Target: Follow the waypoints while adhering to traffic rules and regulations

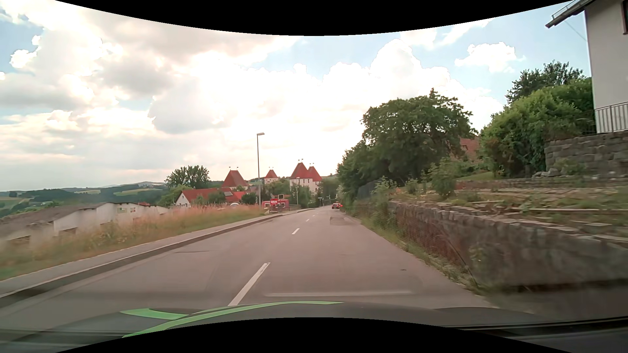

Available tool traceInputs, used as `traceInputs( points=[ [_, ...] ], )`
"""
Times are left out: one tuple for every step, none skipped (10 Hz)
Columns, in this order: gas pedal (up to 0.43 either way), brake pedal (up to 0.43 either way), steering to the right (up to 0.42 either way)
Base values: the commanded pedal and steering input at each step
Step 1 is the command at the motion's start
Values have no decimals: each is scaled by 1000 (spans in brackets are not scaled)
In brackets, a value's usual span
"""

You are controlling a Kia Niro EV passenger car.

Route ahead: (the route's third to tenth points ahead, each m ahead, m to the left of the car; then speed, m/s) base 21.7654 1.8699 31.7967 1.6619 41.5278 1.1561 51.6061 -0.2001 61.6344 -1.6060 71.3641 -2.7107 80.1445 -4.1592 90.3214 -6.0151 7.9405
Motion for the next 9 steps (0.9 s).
traceInputs(
  points=[
    [0, 0, 16],
    [0, 0, 17],
    [0, 0, 20],
    [0, 0, 22],
    [0, 0, 24],
    [0, 0, 24],
    [0, 0, 24],
    [0, 0, 24],
    [0, 6, 23]
  ],
)
